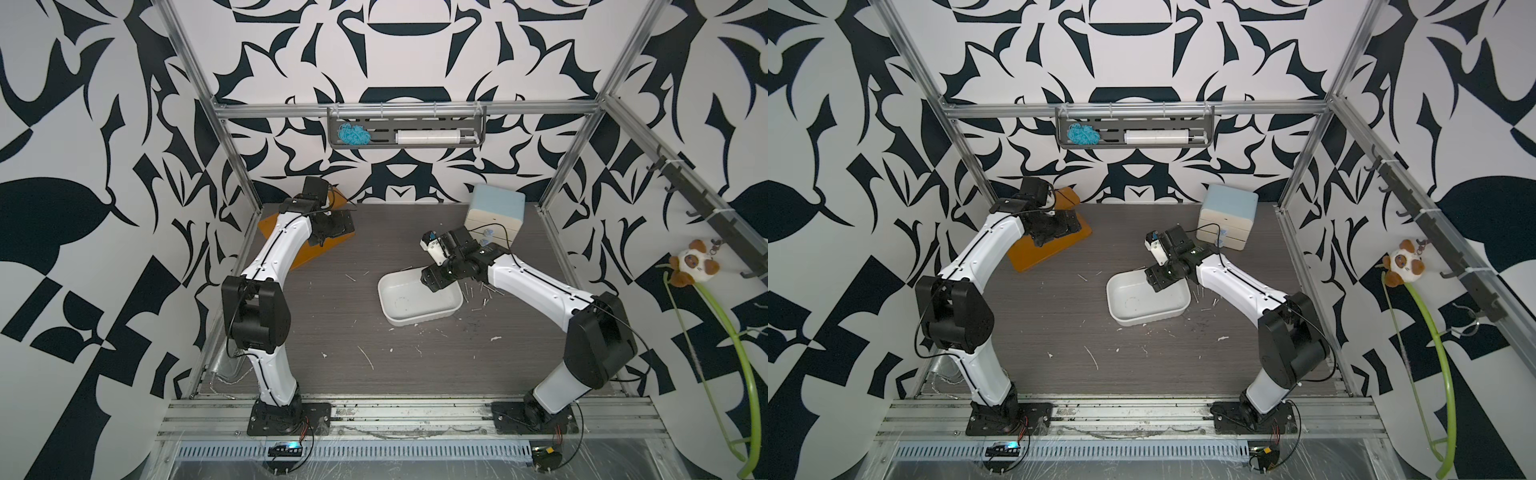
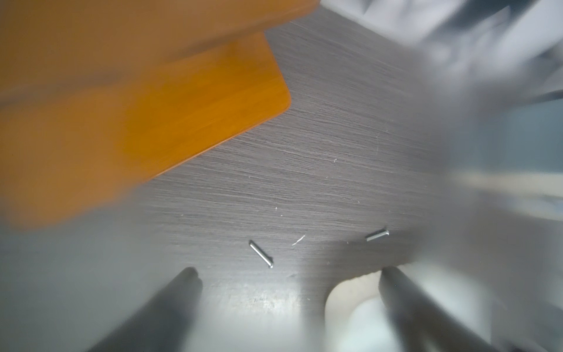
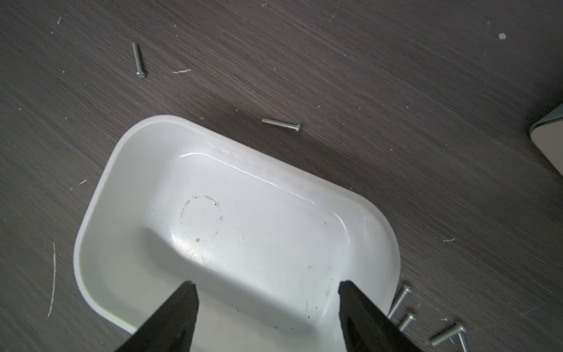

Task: Take out the screws from the storage box
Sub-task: Reset both arms

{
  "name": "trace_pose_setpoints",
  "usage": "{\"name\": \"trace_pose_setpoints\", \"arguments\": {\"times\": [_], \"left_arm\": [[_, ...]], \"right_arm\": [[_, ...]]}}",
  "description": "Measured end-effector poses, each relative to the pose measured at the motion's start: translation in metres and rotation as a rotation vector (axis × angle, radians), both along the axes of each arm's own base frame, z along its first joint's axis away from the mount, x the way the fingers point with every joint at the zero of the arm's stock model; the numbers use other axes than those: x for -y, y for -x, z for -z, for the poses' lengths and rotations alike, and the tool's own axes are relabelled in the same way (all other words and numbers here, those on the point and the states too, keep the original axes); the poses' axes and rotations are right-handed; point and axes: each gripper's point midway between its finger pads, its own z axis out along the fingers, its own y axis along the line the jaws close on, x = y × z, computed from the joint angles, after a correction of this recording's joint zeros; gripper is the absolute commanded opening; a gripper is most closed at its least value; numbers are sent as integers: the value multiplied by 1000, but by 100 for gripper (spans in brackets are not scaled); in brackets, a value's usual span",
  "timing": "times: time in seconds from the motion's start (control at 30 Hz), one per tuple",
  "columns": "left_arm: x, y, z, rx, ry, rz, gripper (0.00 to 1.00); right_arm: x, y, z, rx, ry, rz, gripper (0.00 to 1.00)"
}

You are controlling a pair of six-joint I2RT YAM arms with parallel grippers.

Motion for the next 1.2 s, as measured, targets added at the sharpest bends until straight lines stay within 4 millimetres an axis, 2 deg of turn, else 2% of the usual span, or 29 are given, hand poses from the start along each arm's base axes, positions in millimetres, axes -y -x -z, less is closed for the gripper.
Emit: {"name": "trace_pose_setpoints", "arguments": {"times": [0.1,0.17,0.2,0.23,0.33,0.4,0.47,0.53,0.63,0.8,0.9,1.03,1.13,1.2], "left_arm": [[-4,-2,-3,14,-23,-5,99],[-8,-4,-9,37,-41,-9,99],[-10,-6,-15,56,-49,-14,99],[-14,-7,-22,73,-53,-22,99],[-34,-11,-51,155,-58,-73,99],[-59,-11,-75,228,-74,-145,99],[-85,-6,-92,307,-120,-228,99],[-110,6,-94,379,-197,-288,99],[-134,29,-61,393,-353,-319,99],[-146,61,44,268,-524,-220,96],[-150,84,88,254,-555,-187,95],[-160,102,122,279,-537,-223,91],[-163,97,133,317,-492,-230,90],[-161,85,133,354,-447,-214,89]], "right_arm": [[4,-13,-8,53,-39,50,80],[17,-23,-17,106,-89,124,82],[31,-29,-22,133,-118,183,97],[46,-34,-27,155,-143,244,100],[113,-51,-46,278,-199,468,100],[163,-55,-58,391,-193,639,100],[190,-51,-63,483,-181,719,100],[199,-45,-57,544,-167,734,100],[205,-41,-24,522,-111,735,97],[247,-32,27,502,-34,914,100],[272,-12,52,524,27,973,100],[279,-8,74,502,95,947,100],[275,-15,76,514,102,891,100],[270,-23,77,517,100,855,100]]}}
